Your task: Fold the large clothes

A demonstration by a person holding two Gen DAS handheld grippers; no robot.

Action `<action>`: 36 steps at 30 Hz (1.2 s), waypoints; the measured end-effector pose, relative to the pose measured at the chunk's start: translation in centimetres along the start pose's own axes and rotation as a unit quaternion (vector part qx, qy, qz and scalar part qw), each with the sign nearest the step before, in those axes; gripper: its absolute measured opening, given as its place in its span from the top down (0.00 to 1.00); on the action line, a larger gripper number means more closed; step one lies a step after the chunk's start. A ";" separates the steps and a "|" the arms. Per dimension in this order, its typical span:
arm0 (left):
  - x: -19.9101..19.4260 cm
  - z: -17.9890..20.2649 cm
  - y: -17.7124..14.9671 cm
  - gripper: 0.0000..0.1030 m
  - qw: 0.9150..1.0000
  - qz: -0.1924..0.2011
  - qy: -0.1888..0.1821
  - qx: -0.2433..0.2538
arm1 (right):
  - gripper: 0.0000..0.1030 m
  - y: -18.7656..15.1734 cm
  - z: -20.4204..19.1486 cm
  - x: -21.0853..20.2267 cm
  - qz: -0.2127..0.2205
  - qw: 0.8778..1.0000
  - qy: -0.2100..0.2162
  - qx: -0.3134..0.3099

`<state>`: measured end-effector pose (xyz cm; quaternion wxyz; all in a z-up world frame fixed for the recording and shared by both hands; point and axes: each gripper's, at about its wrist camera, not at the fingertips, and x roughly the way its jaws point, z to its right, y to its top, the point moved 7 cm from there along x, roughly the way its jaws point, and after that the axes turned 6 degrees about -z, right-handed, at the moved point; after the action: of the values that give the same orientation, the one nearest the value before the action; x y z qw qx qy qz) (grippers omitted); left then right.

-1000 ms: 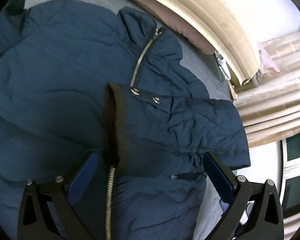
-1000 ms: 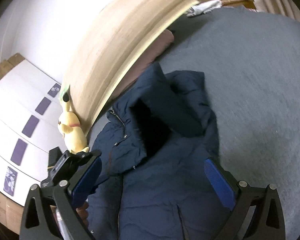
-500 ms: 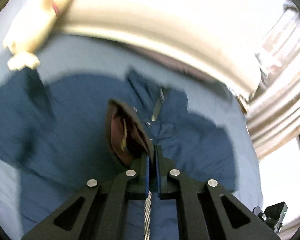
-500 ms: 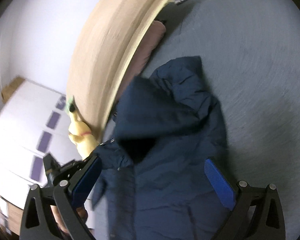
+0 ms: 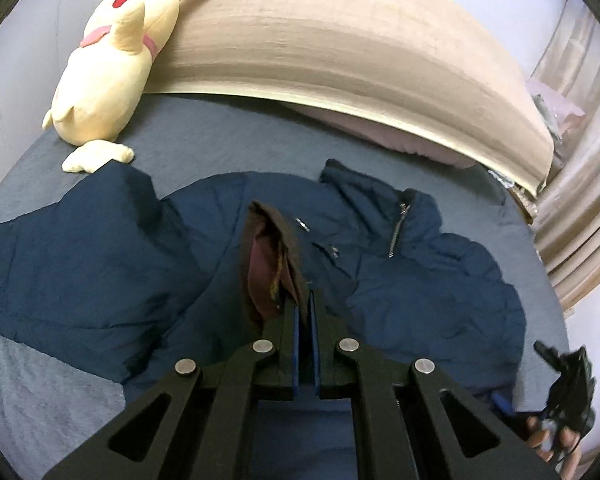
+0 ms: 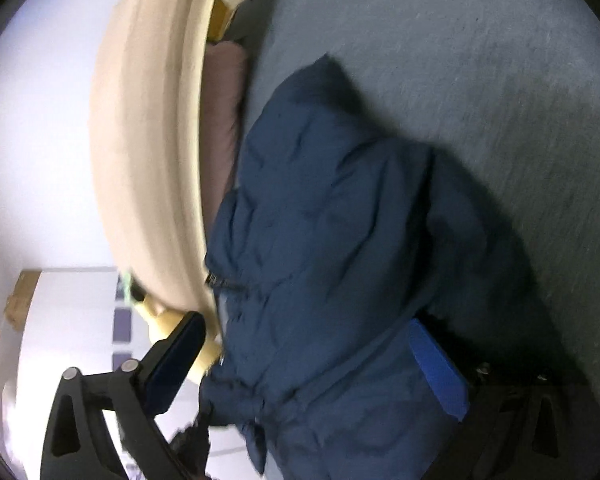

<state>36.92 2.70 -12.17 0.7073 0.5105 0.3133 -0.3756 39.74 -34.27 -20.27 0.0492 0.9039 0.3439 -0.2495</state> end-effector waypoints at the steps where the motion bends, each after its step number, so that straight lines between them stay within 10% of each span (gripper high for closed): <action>1: 0.1 -0.2 -0.1 0.96 1.000 0.000 0.003 0.000 | 0.22 0.4 -0.4 0.2 0.007 1.000 -0.007 -0.002; 4: -0.2 -0.3 0.1 0.96 1.000 0.004 0.004 0.003 | 0.75 1.5 -1.3 0.6 0.015 0.998 -0.060 -0.025; 9: -1.3 -1.1 1.2 0.95 0.999 0.031 -0.010 -0.001 | 0.81 2.7 -3.6 -0.6 0.051 0.991 -0.072 -0.098; 17: 5.1 -4.0 -2.6 0.95 0.998 -0.039 0.048 -0.007 | 0.83 2.1 1.3 2.3 0.011 0.991 -0.100 -0.090; 30: 6.8 -4.1 -2.9 0.92 0.995 -0.051 0.079 0.019 | 0.69 2.3 3.2 -0.2 -0.036 0.996 -0.043 -0.065; 36: 5.0 -3.8 -2.4 0.74 0.995 -0.030 0.085 0.031 | 0.00 1.4 0.4 -3.3 -0.027 0.992 -0.051 -0.109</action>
<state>37.27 4.84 -18.55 0.6505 0.5522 0.3760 -0.3614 38.35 -37.37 -19.17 0.1580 0.8695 0.3907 -0.2577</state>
